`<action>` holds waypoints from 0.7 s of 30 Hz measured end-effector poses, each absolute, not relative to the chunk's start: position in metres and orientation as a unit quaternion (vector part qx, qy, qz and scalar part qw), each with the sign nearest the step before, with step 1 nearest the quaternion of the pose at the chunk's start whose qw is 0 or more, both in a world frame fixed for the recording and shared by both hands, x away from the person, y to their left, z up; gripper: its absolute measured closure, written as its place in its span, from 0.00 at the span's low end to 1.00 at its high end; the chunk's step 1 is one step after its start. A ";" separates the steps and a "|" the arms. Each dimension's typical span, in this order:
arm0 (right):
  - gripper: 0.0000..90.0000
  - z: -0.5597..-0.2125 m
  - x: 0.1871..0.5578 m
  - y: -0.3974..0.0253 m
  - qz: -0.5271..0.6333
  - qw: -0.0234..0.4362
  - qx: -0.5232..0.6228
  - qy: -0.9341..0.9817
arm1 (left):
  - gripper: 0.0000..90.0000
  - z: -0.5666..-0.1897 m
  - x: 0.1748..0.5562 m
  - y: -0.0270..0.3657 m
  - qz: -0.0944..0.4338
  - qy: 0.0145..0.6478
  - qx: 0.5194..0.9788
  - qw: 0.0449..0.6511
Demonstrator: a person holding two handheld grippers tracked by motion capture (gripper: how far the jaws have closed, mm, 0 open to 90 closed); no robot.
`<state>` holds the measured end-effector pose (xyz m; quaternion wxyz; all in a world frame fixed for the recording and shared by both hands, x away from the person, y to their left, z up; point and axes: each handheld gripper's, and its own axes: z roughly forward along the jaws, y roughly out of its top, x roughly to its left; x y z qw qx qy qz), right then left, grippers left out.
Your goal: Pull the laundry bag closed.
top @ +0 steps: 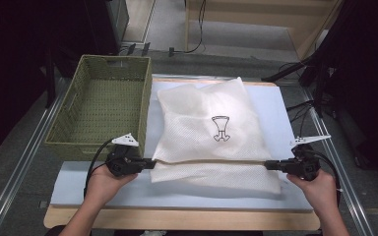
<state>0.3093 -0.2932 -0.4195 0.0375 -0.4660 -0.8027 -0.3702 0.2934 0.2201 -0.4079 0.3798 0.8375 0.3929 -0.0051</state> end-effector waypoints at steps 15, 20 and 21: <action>0.97 -0.423 0.309 -0.298 -0.350 0.021 -0.479 -0.805 | 0.96 -0.409 0.294 0.220 -0.007 0.404 0.836 0.371; 0.96 -0.424 0.309 -0.300 -0.350 0.026 -0.484 -0.801 | 0.94 -0.409 0.292 0.217 -0.004 0.402 0.838 0.368; 0.96 -0.424 0.309 -0.299 -0.347 0.027 -0.487 -0.801 | 0.94 -0.408 0.292 0.217 -0.004 0.400 0.840 0.367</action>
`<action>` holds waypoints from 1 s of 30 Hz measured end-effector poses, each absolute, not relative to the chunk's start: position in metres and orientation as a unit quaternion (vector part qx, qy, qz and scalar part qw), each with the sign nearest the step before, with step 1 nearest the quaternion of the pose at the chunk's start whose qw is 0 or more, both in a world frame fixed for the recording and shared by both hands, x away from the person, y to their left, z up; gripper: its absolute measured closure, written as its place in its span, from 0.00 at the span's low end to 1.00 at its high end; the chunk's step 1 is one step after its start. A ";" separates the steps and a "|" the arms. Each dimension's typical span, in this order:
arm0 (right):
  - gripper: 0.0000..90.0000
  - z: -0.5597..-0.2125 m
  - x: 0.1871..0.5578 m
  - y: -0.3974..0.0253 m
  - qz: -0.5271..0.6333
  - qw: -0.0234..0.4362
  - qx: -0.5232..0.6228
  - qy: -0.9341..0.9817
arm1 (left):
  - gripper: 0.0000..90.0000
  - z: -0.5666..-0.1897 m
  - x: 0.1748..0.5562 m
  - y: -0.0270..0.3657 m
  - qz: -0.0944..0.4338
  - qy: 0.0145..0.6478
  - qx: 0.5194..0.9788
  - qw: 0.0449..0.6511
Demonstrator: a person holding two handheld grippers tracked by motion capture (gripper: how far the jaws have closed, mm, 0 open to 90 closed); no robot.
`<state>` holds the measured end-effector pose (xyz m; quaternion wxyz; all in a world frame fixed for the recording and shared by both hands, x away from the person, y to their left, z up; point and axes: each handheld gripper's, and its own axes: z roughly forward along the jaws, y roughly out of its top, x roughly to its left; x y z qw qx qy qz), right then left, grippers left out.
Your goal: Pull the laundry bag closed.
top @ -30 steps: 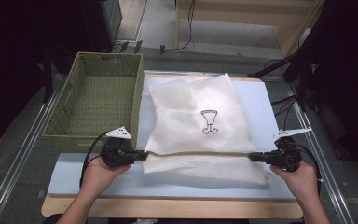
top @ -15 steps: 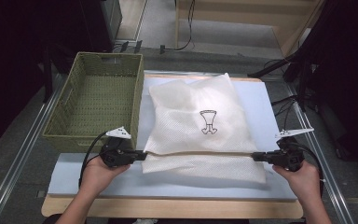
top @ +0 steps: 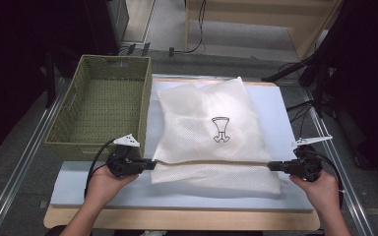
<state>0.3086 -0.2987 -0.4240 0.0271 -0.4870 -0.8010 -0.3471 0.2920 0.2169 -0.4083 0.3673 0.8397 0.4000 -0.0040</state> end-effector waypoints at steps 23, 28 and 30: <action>0.45 -0.428 0.312 -0.300 -0.384 -0.032 -0.485 -0.785 | 0.48 -0.404 0.277 0.230 0.022 0.390 0.832 0.395; 0.44 -0.428 0.314 -0.304 -0.388 -0.054 -0.484 -0.783 | 0.47 -0.404 0.275 0.236 0.029 0.398 0.826 0.399; 0.42 -0.430 0.316 -0.305 -0.389 -0.068 -0.487 -0.779 | 0.47 -0.404 0.275 0.238 0.031 0.402 0.824 0.399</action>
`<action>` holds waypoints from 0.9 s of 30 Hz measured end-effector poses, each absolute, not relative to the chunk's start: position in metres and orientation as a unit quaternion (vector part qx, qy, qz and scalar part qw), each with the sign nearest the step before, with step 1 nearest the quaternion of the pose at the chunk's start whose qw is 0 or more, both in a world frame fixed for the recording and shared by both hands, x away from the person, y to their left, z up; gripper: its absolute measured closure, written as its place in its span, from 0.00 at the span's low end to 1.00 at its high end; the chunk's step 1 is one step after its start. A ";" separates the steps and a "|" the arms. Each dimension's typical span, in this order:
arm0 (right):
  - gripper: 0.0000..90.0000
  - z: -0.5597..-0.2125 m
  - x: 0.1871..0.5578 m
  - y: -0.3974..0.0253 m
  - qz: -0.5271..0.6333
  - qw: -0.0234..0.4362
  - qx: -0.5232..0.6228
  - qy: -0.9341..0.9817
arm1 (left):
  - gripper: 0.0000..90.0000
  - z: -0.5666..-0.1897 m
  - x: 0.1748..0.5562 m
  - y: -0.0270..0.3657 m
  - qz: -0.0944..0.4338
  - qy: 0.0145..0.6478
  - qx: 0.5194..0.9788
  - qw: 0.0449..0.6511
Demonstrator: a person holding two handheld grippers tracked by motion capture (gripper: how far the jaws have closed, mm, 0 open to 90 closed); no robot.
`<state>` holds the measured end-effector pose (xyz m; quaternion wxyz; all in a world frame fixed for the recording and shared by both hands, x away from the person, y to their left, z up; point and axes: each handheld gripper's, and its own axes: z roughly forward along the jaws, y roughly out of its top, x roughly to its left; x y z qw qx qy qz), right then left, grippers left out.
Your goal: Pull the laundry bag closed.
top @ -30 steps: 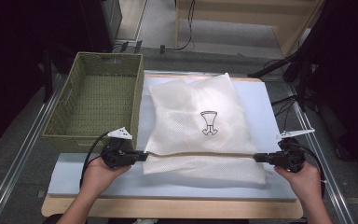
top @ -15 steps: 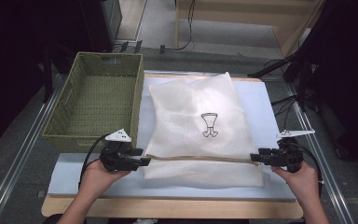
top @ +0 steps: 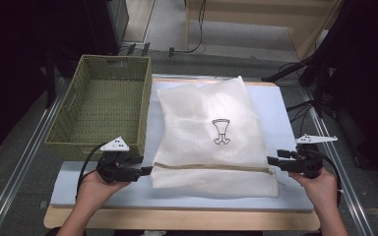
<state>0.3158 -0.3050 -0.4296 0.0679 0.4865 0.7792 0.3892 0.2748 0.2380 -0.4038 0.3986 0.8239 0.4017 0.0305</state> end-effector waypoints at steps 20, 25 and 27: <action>0.33 -0.440 0.346 -0.308 0.382 0.127 0.505 0.764 | 0.45 -0.409 0.264 0.263 0.043 0.439 0.812 0.383; 0.32 -0.442 0.350 -0.305 0.381 0.125 0.504 0.765 | 0.45 -0.410 0.262 0.265 0.046 0.442 0.811 0.382; 0.32 -0.442 0.351 -0.304 0.379 0.123 0.502 0.768 | 0.45 -0.411 0.262 0.265 0.046 0.442 0.811 0.380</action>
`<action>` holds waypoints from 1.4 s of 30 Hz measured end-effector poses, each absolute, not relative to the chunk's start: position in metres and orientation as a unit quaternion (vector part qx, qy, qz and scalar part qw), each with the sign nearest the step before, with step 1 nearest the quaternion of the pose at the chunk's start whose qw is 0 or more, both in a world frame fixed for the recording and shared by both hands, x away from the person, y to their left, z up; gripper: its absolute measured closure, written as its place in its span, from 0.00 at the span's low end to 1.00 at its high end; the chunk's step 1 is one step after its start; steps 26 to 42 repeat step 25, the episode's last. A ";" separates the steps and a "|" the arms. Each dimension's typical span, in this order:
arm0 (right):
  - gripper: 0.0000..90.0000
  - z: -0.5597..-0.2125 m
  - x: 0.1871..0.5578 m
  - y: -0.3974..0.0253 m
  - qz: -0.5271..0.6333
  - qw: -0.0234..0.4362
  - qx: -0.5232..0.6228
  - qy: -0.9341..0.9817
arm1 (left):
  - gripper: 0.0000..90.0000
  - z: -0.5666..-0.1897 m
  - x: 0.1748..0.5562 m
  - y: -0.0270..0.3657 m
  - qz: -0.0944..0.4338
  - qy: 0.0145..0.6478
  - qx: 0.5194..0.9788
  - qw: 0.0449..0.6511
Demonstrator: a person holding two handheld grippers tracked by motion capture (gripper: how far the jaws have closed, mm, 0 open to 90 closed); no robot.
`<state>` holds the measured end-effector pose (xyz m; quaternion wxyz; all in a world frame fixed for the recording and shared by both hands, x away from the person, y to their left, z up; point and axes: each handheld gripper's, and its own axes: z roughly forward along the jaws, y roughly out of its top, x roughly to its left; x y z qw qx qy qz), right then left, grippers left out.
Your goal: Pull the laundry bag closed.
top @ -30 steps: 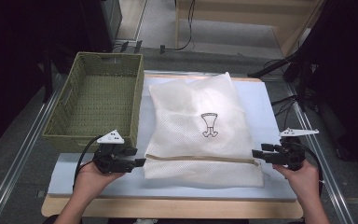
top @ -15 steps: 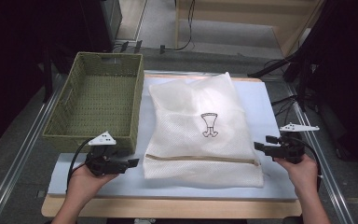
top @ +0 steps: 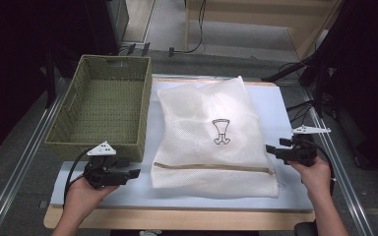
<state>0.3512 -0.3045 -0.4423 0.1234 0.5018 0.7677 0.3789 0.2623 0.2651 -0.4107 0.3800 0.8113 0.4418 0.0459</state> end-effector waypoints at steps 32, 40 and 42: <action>0.32 -0.444 0.352 -0.303 0.370 0.122 0.500 0.774 | 0.44 -0.415 0.265 0.264 0.041 0.442 0.817 0.368; 0.32 -0.444 0.352 -0.303 0.370 0.122 0.500 0.774 | 0.44 -0.415 0.265 0.264 0.041 0.442 0.817 0.368; 0.32 -0.444 0.352 -0.303 0.370 0.122 0.500 0.774 | 0.44 -0.415 0.265 0.264 0.041 0.442 0.817 0.368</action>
